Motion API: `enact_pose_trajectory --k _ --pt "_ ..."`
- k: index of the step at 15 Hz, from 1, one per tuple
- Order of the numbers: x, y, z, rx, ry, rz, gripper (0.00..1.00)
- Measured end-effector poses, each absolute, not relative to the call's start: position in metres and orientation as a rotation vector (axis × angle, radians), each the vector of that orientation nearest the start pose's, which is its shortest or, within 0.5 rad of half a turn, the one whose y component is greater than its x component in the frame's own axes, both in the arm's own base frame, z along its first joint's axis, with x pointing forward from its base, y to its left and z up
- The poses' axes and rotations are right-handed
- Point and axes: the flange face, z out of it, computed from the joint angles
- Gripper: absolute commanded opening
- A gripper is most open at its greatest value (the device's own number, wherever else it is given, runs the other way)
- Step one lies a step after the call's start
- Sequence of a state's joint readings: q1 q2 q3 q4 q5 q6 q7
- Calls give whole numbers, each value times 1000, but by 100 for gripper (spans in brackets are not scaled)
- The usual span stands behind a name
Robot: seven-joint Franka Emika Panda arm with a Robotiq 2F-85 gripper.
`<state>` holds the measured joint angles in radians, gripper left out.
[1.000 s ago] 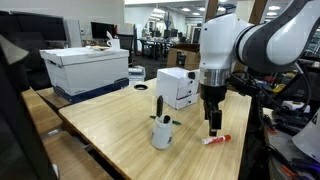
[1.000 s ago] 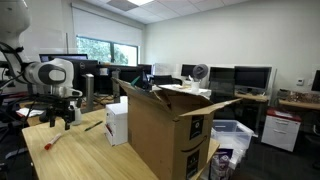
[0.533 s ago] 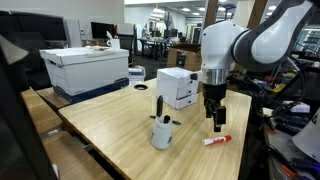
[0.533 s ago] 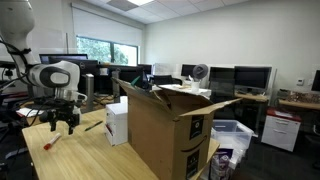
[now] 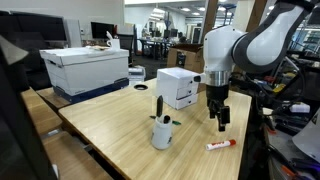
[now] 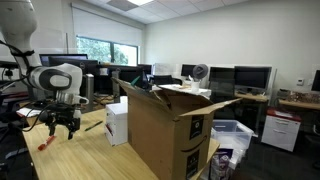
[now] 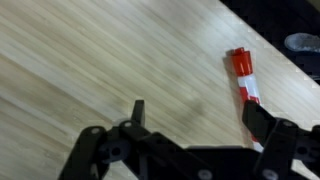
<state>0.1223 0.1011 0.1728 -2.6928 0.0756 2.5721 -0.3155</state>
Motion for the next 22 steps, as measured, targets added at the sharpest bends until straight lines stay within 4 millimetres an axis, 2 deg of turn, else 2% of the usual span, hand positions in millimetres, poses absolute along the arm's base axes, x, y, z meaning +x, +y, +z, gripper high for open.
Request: enact_pose_trajectory --k 12,15,22 --pt "334 110 169 -2946 -857 423 100" --pt "337 119 171 -2952 -878 366 100" --pt "330 140 171 -2978 -923 346 100"
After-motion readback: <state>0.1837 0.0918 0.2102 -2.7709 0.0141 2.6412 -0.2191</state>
